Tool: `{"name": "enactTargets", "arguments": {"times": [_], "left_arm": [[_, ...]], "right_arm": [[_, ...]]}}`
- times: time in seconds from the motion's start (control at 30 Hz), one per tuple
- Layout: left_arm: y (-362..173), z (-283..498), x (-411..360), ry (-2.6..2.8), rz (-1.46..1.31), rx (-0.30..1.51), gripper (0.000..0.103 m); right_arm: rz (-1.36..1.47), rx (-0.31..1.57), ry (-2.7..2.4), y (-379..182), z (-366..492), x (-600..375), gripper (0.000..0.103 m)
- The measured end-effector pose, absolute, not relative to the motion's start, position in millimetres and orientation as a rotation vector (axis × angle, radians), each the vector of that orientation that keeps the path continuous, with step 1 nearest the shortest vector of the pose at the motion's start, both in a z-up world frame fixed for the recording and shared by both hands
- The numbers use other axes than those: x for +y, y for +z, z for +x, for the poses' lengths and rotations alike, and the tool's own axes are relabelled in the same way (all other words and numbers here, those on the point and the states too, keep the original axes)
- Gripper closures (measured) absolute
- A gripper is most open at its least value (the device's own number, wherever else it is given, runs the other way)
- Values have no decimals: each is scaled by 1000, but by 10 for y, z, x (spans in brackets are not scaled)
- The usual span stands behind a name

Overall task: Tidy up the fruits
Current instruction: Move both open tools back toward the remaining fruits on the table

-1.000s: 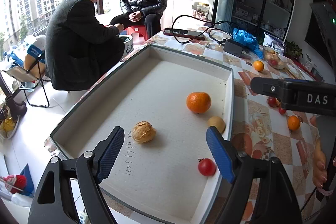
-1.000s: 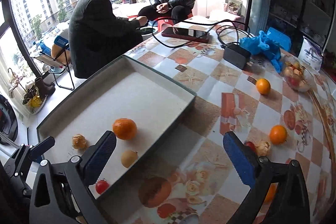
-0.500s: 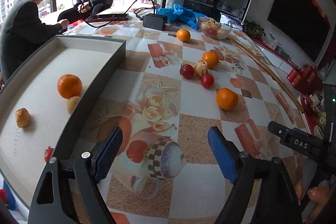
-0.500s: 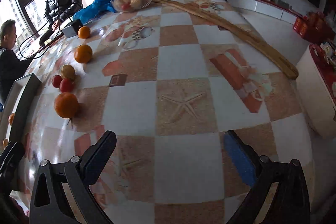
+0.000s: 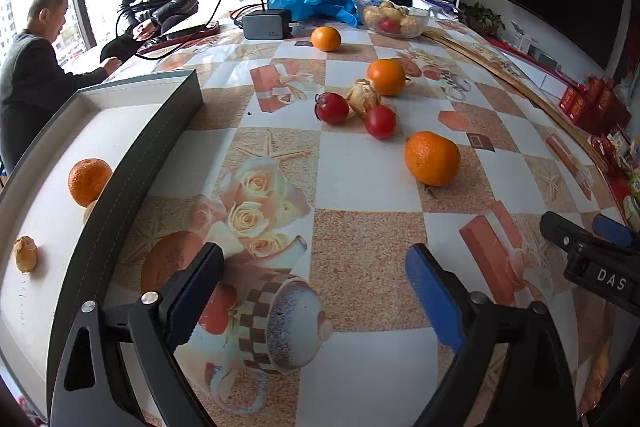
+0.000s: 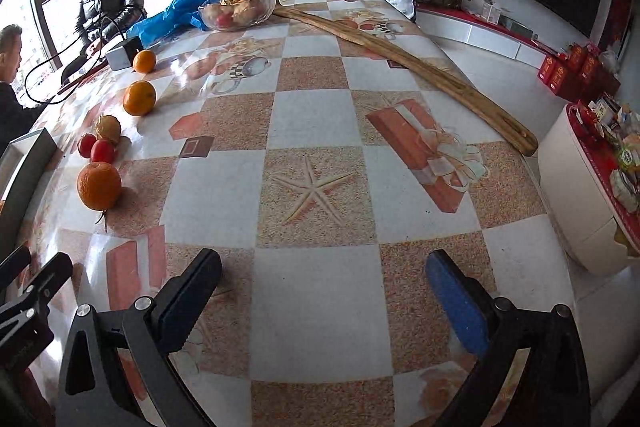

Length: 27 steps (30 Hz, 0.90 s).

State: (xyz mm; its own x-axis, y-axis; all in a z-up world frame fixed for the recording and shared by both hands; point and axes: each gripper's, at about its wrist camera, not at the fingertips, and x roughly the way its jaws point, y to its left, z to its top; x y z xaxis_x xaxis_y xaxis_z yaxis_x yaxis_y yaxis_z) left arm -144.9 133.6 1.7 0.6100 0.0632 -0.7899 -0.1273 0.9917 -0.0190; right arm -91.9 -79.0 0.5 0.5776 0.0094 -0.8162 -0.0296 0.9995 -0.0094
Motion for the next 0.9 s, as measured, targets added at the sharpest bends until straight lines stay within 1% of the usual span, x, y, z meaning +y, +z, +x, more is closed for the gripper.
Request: {"name": "enactTargets", "arguments": {"times": [0.13, 0.53, 0.63, 0.7, 0.77, 0.9], "left_arm": [[7, -1428, 1327, 96, -74, 918, 2], [28, -1466, 1386, 76, -110, 900, 2], [84, -1518, 1469, 81, -138, 886, 2], [173, -1596, 1521, 88, -122, 855, 2], [291, -1659, 1570, 103, -91, 824, 2], [506, -1726, 1697, 124, -50, 806, 2]], "right_arm": [[-23, 955, 23, 4, -919, -790, 0], [-24, 962, 24, -5, -910, -788, 0], [-24, 1002, 38, 10, -844, -760, 0], [-8, 1029, 133, 54, -790, -661, 0], [14, 1004, 223, 147, -767, -500, 0], [-93, 945, 351, 260, -687, 38, 0]]}}
